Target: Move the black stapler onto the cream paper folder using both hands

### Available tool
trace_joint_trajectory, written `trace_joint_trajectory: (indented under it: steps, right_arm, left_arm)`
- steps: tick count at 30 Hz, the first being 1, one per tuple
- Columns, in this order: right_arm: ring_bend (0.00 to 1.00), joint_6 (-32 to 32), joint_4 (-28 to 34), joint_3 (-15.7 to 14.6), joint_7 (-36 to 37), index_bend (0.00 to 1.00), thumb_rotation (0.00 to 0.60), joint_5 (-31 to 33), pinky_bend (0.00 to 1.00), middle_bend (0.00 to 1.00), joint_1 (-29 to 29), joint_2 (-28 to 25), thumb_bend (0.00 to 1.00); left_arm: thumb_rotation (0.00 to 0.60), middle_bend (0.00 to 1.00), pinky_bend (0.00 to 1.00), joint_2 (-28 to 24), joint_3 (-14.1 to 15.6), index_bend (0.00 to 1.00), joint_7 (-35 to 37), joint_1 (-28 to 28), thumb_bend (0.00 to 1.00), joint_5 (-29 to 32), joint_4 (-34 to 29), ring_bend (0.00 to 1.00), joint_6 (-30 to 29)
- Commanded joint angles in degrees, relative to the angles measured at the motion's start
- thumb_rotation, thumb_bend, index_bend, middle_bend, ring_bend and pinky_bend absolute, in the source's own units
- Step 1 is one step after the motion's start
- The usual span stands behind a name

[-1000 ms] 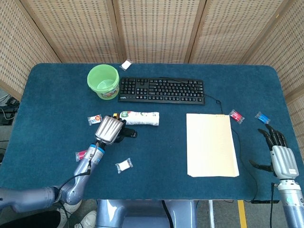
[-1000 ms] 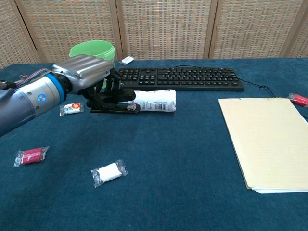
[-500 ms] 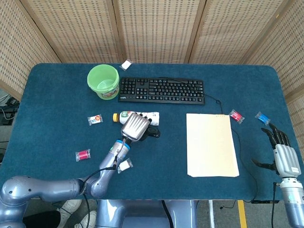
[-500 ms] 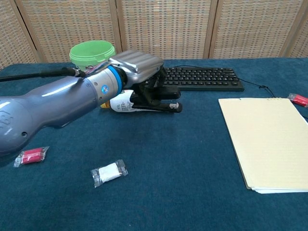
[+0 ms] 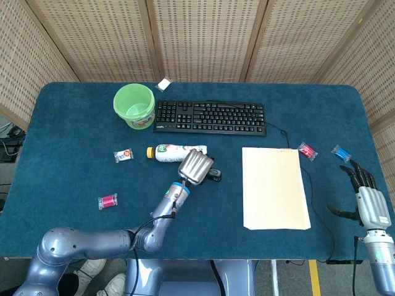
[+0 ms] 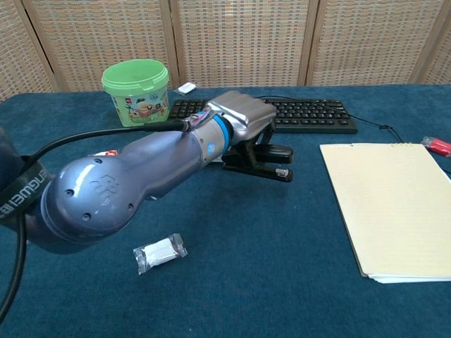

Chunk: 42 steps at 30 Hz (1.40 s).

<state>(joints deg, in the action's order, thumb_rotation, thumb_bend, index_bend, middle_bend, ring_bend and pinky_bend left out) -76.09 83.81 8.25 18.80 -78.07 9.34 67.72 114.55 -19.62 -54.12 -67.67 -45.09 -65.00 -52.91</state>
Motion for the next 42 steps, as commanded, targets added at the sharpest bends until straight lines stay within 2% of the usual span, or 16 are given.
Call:
trace_joint_trajectory:
  steps: [1,5,9,11,16,19,21,27,32,36,42]
  right_arm:
    - [0.0,0.2,-0.5,0.3,0.7,0.16,0.6,0.4,0.05,0.0,0.0,-0.1,0.06]
    - [0.0,0.5,-0.8,0.5,1.4,0.16,0.6,0.6,0.05,0.0,0.0,-0.1,0.06]
    - [0.0,0.2,-0.5,0.4,1.3,0.16,0.6,0.1,0.05,0.0,0.0,-0.2,0.06]
    - [0.0,0.0,-0.4,0.4,1.2,0.16,0.6,-0.1,0.05,0.0,-0.1,-0.2,0.06]
    - [0.0,0.0,-0.2,0.3,0.9,0.16,0.6,-0.2,0.05,0.0,0.0,-0.2,0.06]
    - [0.0,-0.1,0.0,0.3,0.8,0.16,0.6,-0.3,0.05,0.0,0.0,-0.2,0.06]
    - [0.0,-0.3,0.1,0.3,0.8,0.16,0.6,-0.4,0.05,0.0,-0.1,-0.3,0.06]
    - [0.0,-0.4,0.4,0.3,0.8,0.16,0.6,-0.4,0.05,0.0,-0.2,-0.5,0.06]
    - [0.0,-1.0,1.2,0.2,0.3,0.16,0.6,-1.0,0.05,0.0,-0.3,-0.7,0.06]
    - [0.0,-1.6,1.9,0.0,-0.5,0.16,0.6,-1.6,0.05,0.0,-0.4,-0.7,0.06]
    - [0.0,-2.0,3.2,-0.5,-3.2,0.16,0.6,-2.5,0.05,0.0,-0.3,-0.5,0.06]
  left_arm:
    - [0.6,0.48,0.52,1.5,-0.3,0.72,0.8,-1.5,0.55,0.1,2.1,0.47,0.9]
    - [0.6,0.41,0.47,2.3,0.0,0.65,1.4,-2.1,0.47,0.3,3.1,0.4,1.5]
    - [0.6,0.21,0.36,2.4,0.7,0.47,1.1,-2.3,0.4,1.5,2.9,0.25,2.6]
    - [0.6,0.15,0.33,2.1,0.9,0.42,1.0,-2.3,0.37,2.2,2.4,0.21,3.0]
    - [0.6,0.02,0.17,1.0,1.4,0.27,0.9,-2.1,0.29,2.6,0.5,0.06,2.5]
    - [0.6,0.0,0.11,0.4,1.6,0.2,1.5,-1.9,0.29,2.3,-0.6,0.01,1.9]
    - [0.6,0.0,0.1,-0.3,1.8,0.17,2.2,-1.5,0.29,1.8,-1.7,0.0,1.2]
    - [0.6,0.0,0.07,-3.2,2.6,0.17,4.2,0.4,0.29,-0.7,-5.8,0.0,-1.6]
    - [0.6,0.0,0.05,-10.3,2.0,0.14,7.4,4.1,0.29,-3.3,-13.5,0.0,-6.0]
    - [0.6,0.0,0.03,-16.7,2.6,0.1,7.2,6.9,0.29,-4.5,-19.0,0.0,-9.1]
    - [0.6,0.0,0.0,-30.1,4.6,0.0,11.7,15.4,0.27,-5.7,-30.2,0.0,-14.6]
